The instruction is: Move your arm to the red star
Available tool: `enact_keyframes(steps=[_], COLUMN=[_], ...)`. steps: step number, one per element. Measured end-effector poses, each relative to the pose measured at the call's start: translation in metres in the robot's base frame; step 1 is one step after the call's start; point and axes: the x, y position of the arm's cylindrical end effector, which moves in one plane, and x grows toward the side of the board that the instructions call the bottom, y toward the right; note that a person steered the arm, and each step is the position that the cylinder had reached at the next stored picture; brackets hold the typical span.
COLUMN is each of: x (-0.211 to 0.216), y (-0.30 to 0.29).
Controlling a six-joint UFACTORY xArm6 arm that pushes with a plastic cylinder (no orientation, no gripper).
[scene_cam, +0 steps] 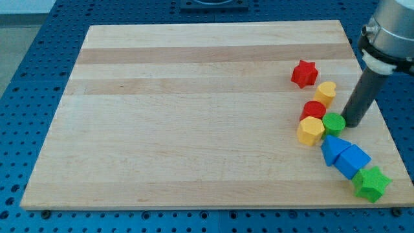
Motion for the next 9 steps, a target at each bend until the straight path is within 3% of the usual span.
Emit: enact_keyframes(steps=[1, 3, 4, 5, 9], x=[-0.043, -0.255, -0.283, -0.283, -0.285], y=[0.028, 0.062, 0.004, -0.019, -0.027])
